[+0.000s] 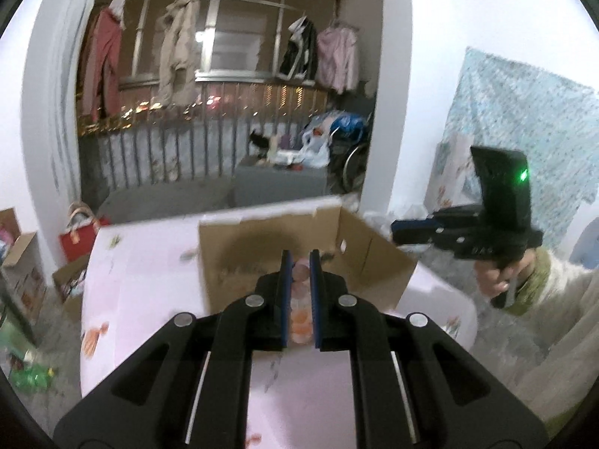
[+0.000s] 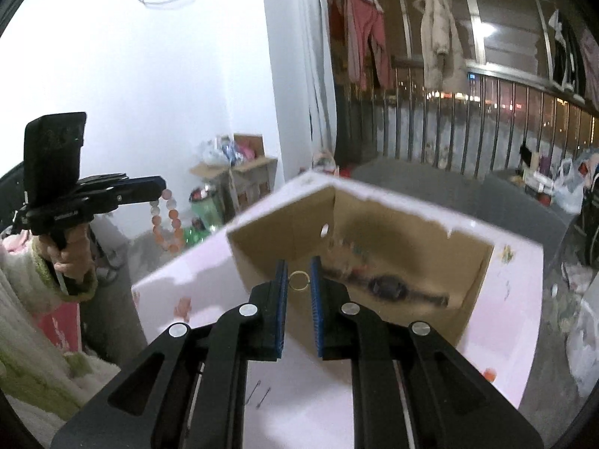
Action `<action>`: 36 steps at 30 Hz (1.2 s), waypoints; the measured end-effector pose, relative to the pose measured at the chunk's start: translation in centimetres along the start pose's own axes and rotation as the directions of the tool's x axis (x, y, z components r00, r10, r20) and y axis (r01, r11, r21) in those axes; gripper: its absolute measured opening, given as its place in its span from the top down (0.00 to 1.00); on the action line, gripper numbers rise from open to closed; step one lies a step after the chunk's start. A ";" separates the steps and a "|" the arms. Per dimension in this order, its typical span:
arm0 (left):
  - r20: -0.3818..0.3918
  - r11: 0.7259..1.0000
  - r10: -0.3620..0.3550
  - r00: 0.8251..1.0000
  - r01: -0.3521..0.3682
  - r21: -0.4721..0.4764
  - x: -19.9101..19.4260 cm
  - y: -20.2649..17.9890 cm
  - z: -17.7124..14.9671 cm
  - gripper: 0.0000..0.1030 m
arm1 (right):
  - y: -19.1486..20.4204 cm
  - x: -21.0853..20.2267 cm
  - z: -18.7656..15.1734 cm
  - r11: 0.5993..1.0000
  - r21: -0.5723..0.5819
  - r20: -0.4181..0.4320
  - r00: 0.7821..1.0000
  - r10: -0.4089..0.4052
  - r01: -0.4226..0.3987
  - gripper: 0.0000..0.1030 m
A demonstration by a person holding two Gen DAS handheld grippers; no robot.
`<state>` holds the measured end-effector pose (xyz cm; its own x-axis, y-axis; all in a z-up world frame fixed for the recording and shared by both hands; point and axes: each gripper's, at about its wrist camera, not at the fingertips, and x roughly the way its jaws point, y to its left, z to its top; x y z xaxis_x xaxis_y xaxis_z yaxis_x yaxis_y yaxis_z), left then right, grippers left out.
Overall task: Organize jewelry
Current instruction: 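Lift the bracelet and ring in both grippers up over the box, then open both grippers to drop the bracelet and ring into the box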
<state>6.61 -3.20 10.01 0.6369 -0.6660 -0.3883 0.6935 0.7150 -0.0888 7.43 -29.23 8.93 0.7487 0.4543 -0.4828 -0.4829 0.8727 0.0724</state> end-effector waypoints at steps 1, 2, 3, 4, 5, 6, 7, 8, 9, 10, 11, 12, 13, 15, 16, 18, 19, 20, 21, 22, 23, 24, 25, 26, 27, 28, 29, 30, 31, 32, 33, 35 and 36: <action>0.003 1.000 -0.017 1.000 0.017 0.004 0.9 0.0 0.9 0.92 | -0.5 0.2 0.5 1.000 0.003 0.002 1.000 0.002 -0.002 0.88; -0.002 1.000 -0.024 1.000 0.024 0.009 1.9 0.1 1.5 0.92 | -1.2 0.5 1.0 1.000 0.011 0.002 1.000 0.007 -0.007 0.88; -0.012 0.999 -0.030 0.999 0.030 0.011 2.8 0.0 1.8 0.92 | -1.7 0.9 1.3 1.000 0.015 -0.005 1.000 0.014 -0.014 0.88; -0.034 0.999 -0.048 0.998 0.048 0.006 4.3 0.2 2.1 0.92 | -2.6 1.7 1.7 1.000 0.023 -0.025 0.999 0.022 -0.021 0.88; -0.056 0.998 -0.056 0.997 0.056 -0.002 5.7 0.6 2.1 0.92 | -3.2 2.4 1.8 0.999 0.027 -0.042 0.999 0.023 -0.022 0.88; -0.082 0.998 -0.058 0.995 0.058 -0.006 7.2 0.6 2.1 0.92 | -3.9 3.3 1.9 0.999 0.033 -0.070 0.997 0.027 -0.025 0.88; -0.119 0.998 -0.061 0.991 0.060 -0.011 9.2 0.9 1.9 0.92 | -4.5 4.1 1.8 0.999 0.042 -0.096 0.995 0.035 -0.031 0.88; -0.157 0.998 -0.066 0.985 0.063 -0.025 11.2 1.2 1.6 0.92 | -5.3 5.1 1.7 0.998 0.057 -0.126 0.991 0.040 -0.033 0.88; -0.180 0.997 -0.069 0.981 0.064 -0.037 12.3 1.4 1.4 0.92 | -5.8 5.8 1.6 0.997 0.072 -0.150 0.988 0.049 -0.038 0.88; -0.216 0.996 -0.079 0.973 0.068 -0.058 14.0 1.7 1.0 0.92 | -6.5 6.7 1.3 0.995 0.092 -0.180 0.982 0.064 -0.048 0.88; -0.238 0.995 -0.083 0.968 0.068 -0.071 15.2 1.9 0.5 0.92 | -7.0 7.4 1.1 0.994 0.105 -0.202 0.977 0.064 -0.043 0.88; -0.261 0.995 -0.082 0.962 0.063 -0.080 16.6 2.1 0.1 0.92 | -7.5 8.4 0.8 0.992 0.115 -0.235 0.969 0.070 -0.044 0.88; -0.280 0.994 -0.089 0.956 0.067 -0.088 17.5 2.4 -0.4 0.92 | -7.6 8.9 0.5 0.992 0.122 -0.252 0.965 0.075 -0.045 0.88; -0.313 0.993 -0.100 0.944 0.072 -0.098 18.9 2.6 -0.9 0.92 | -8.0 9.9 0.0 0.990 0.135 -0.278 0.957 0.082 -0.046 0.87; -0.324 0.992 -0.106 0.940 0.076 -0.103 19.5 2.6 -1.2 0.92 | -8.0 10.2 -0.3 0.989 0.138 -0.289 0.953 0.088 -0.049 0.87; -0.330 0.992 -0.106 0.938 0.075 -0.105 19.6 2.7 -1.7 0.91 | -8.1 10.6 -0.8 0.988 0.148 -0.301 0.949 0.093 -0.050 0.87; -0.339 0.991 -0.111 0.934 0.079 -0.105 19.9 2.7 -1.9 0.86 | -8.2 10.7 -0.9 0.987 0.153 -0.301 0.949 0.096 -0.052 0.87; -0.343 0.992 -0.107 0.933 0.075 -0.106 19.9 2.7 -2.1 0.80 | -8.2 10.7 -1.1 0.986 0.160 -0.298 0.949 0.098 -0.051 0.86; -0.342 0.992 -0.102 0.934 0.070 -0.106 19.9 2.7 -2.0 0.78 | -8.4 10.7 -1.3 0.984 0.169 -0.295 0.950 0.099 -0.050 0.84; -0.341 0.992 -0.101 0.935 0.068 -0.107 20.0 2.7 -2.0 0.77 | -8.5 10.6 -1.3 0.982 0.183 -0.289 0.952 0.105 -0.053 0.82; -0.342 0.991 -0.103 0.934 0.068 -0.113 20.0 2.8 -2.0 0.76 | -8.5 10.5 -1.4 0.980 0.193 -0.282 0.954 0.104 -0.049 0.81; -0.340 0.991 -0.100 0.935 0.064 -0.117 19.9 2.9 -2.0 0.75 | -8.5 10.3 -1.4 0.979 0.199 -0.278 0.956 0.097 -0.041 0.81; -0.337 0.991 -0.097 0.936 0.060 -0.118 19.6 3.0 -1.9 0.75 | -8.6 10.1 -1.5 0.978 0.204 -0.274 0.957 0.092 -0.036 0.80; -0.329 0.992 -0.089 0.940 0.053 -0.117 19.3 3.0 -1.8 0.74 | -8.5 9.9 -1.5 0.978 0.207 -0.269 0.959 0.087 -0.031 0.80; -0.321 0.992 -0.082 0.944 0.047 -0.117 18.8 3.0 -1.7 0.73 | -8.4 9.3 -1.5 0.976 0.216 -0.256 0.963 0.083 -0.026 0.80; -0.306 0.992 -0.078 0.949 0.042 -0.123 18.1 3.1 -1.5 0.71 | -8.4 9.0 -1.4 0.975 0.223 -0.245 0.966 0.081 -0.026 0.80; -0.293 0.991 -0.071 0.953 0.034 -0.128 17.4 3.2 -1.4 0.69 | -8.1 8.4 -1.5 0.974 0.226 -0.233 0.970 0.068 -0.014 0.80; -0.279 0.991 -0.052 0.959 0.015 -0.130 16.7 3.3 -1.2 0.69 | -7.9 7.4 -1.5 0.973 0.231 -0.216 0.976 0.035 0.017 0.79; -0.264 0.991 -0.033 0.964 -0.003 -0.133 15.9 3.4 -1.1 0.66 | -7.8 6.6 -1.5 0.970 0.242 -0.199 0.980 0.014 0.035 0.75; -0.248 0.990 -0.011 0.969 -0.025 -0.140 14.9 3.8 -0.9 0.61 | -7.7 5.5 -1.7 0.964 0.260 -0.175 0.984 -0.014 0.060 0.72; -0.233 0.987 0.020 0.972 -0.056 -0.149 14.0 4.1 -0.8 0.57 | -7.8 4.5 -1.9 0.957 0.276 -0.158 0.986 -0.047 0.090 0.64; -0.210 0.974 0.118 0.971 -0.154 -0.166 11.9 4.9 -0.8 0.47 | -8.0 2.4 -2.5 0.932 0.324 -0.133 0.983 -0.126 0.163 0.59; -0.200 0.965 0.158 0.967 -0.194 -0.177 11.0 5.2 -0.8 0.44 | -8.2 1.3 -3.2 0.912 0.357 -0.127 0.978 -0.168 0.203 0.58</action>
<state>16.93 -6.67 4.50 0.6578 -0.4888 -0.5731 0.4863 0.8566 -0.1724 10.92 -36.31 4.93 0.7555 0.2747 -0.5948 -0.1259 0.9518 0.2797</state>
